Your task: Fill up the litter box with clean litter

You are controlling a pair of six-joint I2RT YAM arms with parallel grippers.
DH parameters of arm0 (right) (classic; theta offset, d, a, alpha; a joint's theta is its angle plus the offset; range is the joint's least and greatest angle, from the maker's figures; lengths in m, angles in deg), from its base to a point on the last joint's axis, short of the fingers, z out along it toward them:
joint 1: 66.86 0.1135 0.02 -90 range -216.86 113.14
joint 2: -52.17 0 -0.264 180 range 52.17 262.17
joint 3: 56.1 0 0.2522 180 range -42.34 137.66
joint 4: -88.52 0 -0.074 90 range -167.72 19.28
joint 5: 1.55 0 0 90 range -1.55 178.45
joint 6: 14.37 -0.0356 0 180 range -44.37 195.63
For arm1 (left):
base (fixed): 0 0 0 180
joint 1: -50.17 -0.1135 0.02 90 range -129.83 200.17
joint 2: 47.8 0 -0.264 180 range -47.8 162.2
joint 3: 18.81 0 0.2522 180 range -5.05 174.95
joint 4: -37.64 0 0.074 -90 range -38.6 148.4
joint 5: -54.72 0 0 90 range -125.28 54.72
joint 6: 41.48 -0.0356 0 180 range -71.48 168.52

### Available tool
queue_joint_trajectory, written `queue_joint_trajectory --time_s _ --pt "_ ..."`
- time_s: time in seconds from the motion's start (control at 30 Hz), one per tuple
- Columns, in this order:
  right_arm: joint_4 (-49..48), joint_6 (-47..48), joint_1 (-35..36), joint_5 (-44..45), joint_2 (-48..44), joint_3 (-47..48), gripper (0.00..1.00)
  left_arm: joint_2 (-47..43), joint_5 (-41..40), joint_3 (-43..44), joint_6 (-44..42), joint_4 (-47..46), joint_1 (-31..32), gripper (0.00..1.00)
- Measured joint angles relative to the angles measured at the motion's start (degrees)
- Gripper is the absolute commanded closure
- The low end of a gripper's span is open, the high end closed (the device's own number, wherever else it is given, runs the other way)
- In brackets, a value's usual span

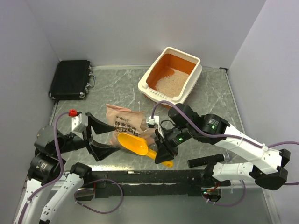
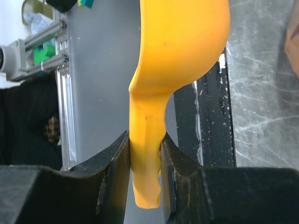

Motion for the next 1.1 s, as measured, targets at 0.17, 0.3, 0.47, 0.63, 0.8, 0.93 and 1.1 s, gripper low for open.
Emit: queue_joint_trajectory --time_s 0.17,0.3,0.47,0.63,0.8,0.93,1.1 --pt "3.0 0.9 2.8 1.2 1.2 4.5 1.0 2.2 4.1 0.0 0.1 1.5 0.0 0.04" --pt "4.8 1.7 4.0 2.9 3.1 6.8 1.0 3.7 6.8 0.0 0.4 1.5 0.0 0.06" --pt "6.1 2.5 4.0 4.3 4.9 6.9 1.0 3.9 8.3 0.0 1.2 1.5 0.0 0.14" --pt "6.3 2.8 4.3 4.8 5.9 7.7 1.0 4.5 9.2 0.4 1.2 1.7 0.0 0.22" --pt "6.3 2.9 4.9 4.8 6.4 8.9 1.0 4.8 9.1 0.4 1.2 1.8 0.0 0.29" --pt "6.2 2.9 5.6 4.8 7.1 9.8 1.0 5.1 9.0 0.4 1.6 1.8 0.0 0.37" --pt "6.4 2.9 6.5 5.1 8.0 10.6 1.0 5.5 8.7 0.4 1.7 1.7 0.0 0.84"
